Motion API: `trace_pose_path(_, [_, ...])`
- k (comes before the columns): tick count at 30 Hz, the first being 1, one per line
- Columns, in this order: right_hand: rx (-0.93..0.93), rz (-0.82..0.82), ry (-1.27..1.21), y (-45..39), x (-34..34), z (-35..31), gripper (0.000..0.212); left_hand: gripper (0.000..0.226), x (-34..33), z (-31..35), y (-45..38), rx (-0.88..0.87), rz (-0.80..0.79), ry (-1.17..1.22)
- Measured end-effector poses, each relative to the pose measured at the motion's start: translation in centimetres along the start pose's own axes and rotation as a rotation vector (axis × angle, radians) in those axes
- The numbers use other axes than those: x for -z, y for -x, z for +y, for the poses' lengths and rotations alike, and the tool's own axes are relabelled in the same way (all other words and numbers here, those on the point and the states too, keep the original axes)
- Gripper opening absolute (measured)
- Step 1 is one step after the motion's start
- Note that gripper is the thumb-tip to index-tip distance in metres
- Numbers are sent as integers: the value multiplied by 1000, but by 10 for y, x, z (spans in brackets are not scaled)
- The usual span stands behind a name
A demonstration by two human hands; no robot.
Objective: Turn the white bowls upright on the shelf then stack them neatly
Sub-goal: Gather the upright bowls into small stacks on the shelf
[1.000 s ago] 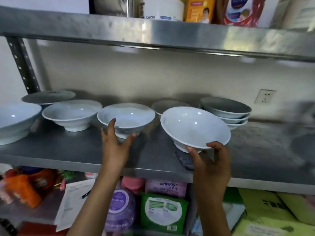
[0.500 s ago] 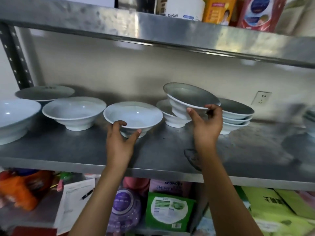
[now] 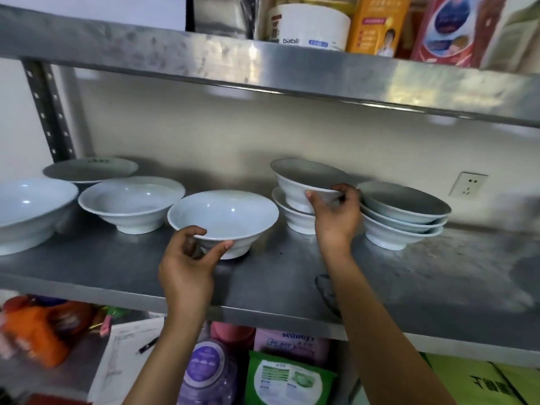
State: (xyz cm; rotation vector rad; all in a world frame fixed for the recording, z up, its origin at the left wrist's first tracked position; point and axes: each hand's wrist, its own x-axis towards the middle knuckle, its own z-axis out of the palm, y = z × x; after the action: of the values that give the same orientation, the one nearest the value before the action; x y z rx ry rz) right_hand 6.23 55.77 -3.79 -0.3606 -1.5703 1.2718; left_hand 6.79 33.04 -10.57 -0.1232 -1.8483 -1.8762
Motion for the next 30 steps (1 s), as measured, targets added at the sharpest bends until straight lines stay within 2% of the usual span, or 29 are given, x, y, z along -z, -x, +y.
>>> trace_pose_path(8, [-16,-12,30,0,-10,17,39,39,7,24,7,-33,15,80])
trace_pose_path(12, [32,-46,226,-2,-9,28,43,36,4,39,2,-79,11,139])
trace_pose_path(17, [29,6,446,-3,-5,37,49,40,-2,57,-5,-142,-4,220])
trace_pose_path(22, [27,-24,518,1,-3,45,50,34,-13,65,-16,-145,-20,211])
trace_pose_path(26, [23,-84,510,3,6,45,38,36,-27,74,-18,-138,-20,250])
trace_pose_path(28, [42,-135,491,6,12,45,41,35,-35,74,-20,-118,-26,284])
trace_pose_path(30, [30,-117,434,8,18,43,45,34,-46,74,-21,-112,-42,305])
